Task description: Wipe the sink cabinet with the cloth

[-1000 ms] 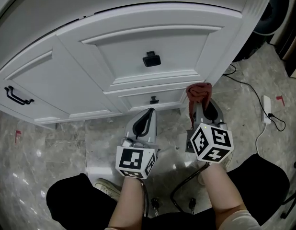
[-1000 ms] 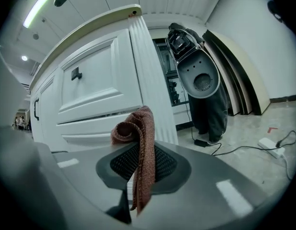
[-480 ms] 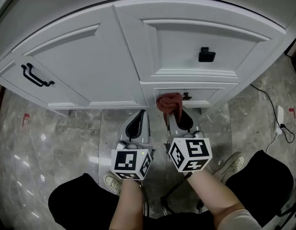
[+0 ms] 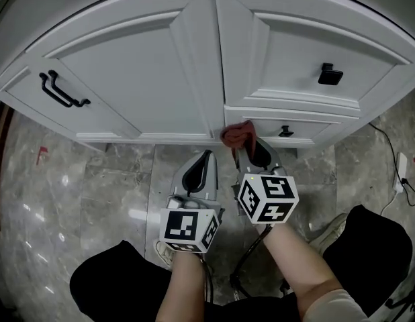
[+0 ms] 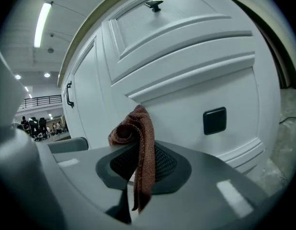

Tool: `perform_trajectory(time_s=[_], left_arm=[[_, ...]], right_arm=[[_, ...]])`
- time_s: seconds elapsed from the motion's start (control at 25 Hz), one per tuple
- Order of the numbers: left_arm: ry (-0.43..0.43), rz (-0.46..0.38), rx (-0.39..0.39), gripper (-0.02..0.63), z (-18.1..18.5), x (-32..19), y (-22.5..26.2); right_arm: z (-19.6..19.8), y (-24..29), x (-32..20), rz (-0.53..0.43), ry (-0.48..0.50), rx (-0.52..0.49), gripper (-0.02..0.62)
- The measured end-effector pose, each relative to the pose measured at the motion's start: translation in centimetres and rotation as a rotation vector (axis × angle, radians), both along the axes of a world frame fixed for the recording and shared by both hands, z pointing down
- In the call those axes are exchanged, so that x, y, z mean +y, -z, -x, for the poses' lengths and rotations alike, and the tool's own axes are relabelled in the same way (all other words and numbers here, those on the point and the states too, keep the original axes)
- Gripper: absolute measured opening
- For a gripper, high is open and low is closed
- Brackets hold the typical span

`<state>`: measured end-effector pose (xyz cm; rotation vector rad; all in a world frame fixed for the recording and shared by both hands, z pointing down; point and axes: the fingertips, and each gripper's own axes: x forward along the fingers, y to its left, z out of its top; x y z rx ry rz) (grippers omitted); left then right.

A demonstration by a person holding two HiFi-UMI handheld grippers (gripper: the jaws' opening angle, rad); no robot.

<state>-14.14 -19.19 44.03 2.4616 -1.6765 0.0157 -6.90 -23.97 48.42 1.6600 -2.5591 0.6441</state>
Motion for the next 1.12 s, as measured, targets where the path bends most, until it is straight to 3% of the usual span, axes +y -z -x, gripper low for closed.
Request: perform_trajectory(time_s=[0.64, 0.92, 1.12], left_arm=[[-0.076, -0.005, -0.025, 0.000, -3.4, -0.1, 0.2], [-0.113, -0.012, -0.018, 0.000, -5.6, -0.4, 0.5], [-0.137, -0.016, -0.015, 0.000, -7.3, -0.5, 0.6]], right_arm=[[-6.5, -0.9, -0.5, 0.077, -0.175, -0.016, 0.083], [-7.6, -0.7, 0.3, 0.097, -0.171, -0.036, 0.083], [-8.3, 0.5, 1.0, 0.048, -0.158, 0.004, 0.083]])
